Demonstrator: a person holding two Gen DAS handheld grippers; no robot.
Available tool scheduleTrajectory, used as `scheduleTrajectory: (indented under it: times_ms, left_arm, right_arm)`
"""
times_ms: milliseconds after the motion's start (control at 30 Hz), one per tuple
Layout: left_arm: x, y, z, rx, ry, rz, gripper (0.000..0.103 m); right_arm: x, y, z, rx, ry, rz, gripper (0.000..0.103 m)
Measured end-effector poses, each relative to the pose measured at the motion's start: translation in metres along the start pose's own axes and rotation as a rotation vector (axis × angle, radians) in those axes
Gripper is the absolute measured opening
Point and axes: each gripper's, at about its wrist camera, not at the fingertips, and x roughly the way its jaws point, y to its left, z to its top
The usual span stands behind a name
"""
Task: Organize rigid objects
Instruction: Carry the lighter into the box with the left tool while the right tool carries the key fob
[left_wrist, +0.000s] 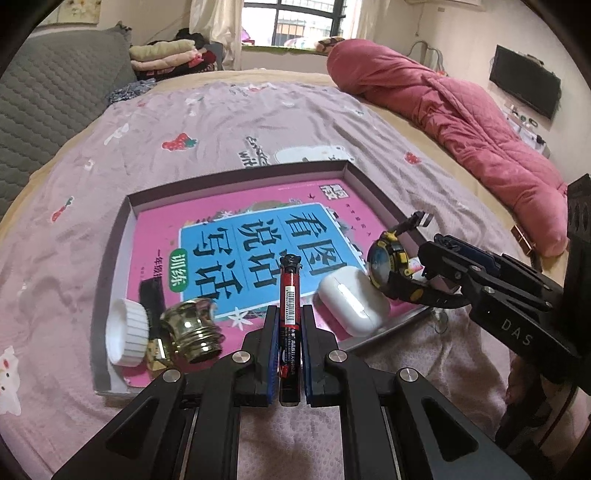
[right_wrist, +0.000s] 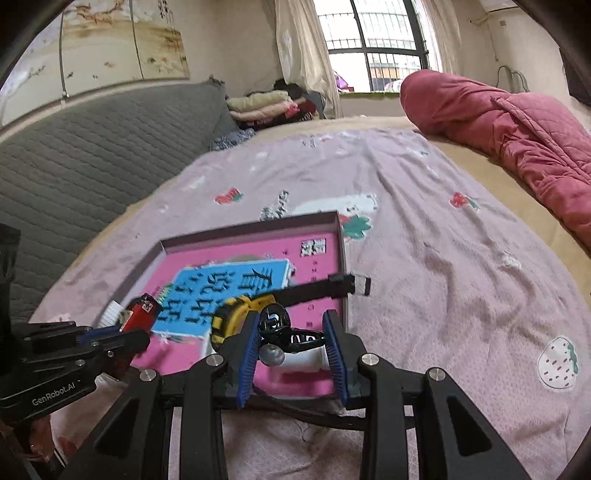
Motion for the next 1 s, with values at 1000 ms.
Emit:
scheduleTrajectory:
  times_ms: [1000]
  left_arm:
    - [0.029,0.0,-0.001,-0.053,0.083,-0.032,0.01]
  right_arm:
    - [0.006,0.004,-0.008,-0.076,0.045,-0.081,0.035]
